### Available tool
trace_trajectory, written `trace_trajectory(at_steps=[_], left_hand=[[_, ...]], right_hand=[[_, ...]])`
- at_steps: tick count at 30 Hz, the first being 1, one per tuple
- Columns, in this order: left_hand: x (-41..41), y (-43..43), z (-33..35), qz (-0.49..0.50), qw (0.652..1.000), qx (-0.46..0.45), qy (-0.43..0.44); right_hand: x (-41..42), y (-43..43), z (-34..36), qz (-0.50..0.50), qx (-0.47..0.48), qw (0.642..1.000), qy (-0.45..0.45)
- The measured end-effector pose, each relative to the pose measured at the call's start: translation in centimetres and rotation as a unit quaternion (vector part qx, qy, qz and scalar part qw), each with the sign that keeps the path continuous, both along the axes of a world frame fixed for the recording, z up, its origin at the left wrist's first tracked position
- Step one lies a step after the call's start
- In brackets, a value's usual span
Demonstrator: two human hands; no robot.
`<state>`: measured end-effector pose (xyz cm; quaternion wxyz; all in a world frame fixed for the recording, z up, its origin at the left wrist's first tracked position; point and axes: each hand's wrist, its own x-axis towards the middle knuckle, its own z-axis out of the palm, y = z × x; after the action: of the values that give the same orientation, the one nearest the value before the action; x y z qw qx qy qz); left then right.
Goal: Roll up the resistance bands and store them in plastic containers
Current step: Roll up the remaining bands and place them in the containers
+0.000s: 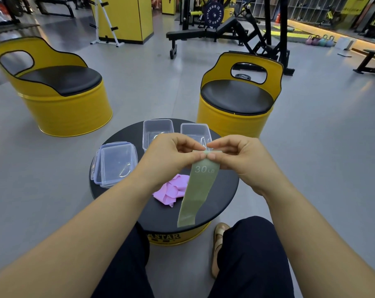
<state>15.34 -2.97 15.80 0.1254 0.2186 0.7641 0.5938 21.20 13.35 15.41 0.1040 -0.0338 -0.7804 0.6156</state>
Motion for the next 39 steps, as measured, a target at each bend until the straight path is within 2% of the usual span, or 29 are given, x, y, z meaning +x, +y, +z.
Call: trace_trajectory(at_steps=[6, 13, 22, 39], left_hand=[[0.4, 0.15, -0.4, 0.018, 0.999, 0.021, 0.043], [0.07, 0.03, -0.08, 0.011, 0.998, 0.031, 0.047], [0.29, 0.18, 0.14, 0.004, 0.998, 0.051, 0.023], [0.35, 0.32, 0.21, -0.019, 0.998, 0.052, -0.021]], right_hand=[[0.16, 0.16, 0.21, 0.016, -0.006, 0.999, -0.031], [0.31, 0.23, 0.03, 0.026, -0.015, 0.999, -0.03], [0.1, 0.08, -0.13, 0.003, -0.029, 1.0, 0.012], [0.36, 0.5, 0.15, 0.004, -0.062, 0.998, -0.002]])
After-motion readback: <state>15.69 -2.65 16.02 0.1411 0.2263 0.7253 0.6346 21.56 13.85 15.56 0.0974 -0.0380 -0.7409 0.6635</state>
